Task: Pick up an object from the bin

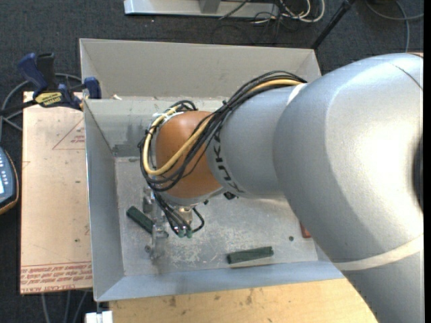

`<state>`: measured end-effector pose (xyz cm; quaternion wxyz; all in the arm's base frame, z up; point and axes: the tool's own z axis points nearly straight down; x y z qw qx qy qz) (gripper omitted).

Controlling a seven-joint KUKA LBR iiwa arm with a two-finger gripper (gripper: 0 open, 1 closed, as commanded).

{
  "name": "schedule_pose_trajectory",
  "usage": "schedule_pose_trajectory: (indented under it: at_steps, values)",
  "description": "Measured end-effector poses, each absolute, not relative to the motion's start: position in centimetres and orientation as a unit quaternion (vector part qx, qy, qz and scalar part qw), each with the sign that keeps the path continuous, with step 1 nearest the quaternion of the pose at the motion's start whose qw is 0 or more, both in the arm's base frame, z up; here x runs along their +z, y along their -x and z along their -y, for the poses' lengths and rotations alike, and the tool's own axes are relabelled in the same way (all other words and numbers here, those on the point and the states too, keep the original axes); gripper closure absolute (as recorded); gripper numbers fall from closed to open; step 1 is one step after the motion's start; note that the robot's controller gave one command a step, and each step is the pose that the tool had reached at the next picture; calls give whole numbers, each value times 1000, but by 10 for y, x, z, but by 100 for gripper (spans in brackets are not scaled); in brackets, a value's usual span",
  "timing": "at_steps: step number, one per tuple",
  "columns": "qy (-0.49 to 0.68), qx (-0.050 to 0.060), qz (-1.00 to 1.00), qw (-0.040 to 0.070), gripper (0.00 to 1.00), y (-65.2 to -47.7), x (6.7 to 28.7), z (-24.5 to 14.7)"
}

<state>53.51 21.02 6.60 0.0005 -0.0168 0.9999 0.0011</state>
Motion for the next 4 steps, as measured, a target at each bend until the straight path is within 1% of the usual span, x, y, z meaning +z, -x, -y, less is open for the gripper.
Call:
schedule_pose_trajectory:
  at_steps: [2,3,4]
  values:
    - [15,1,-1000,0,0,-536,66,-211]
    - [15,1,-1000,2,100,-537,68,-211]
    - [15,2,-1000,4,100,-539,166,-211]
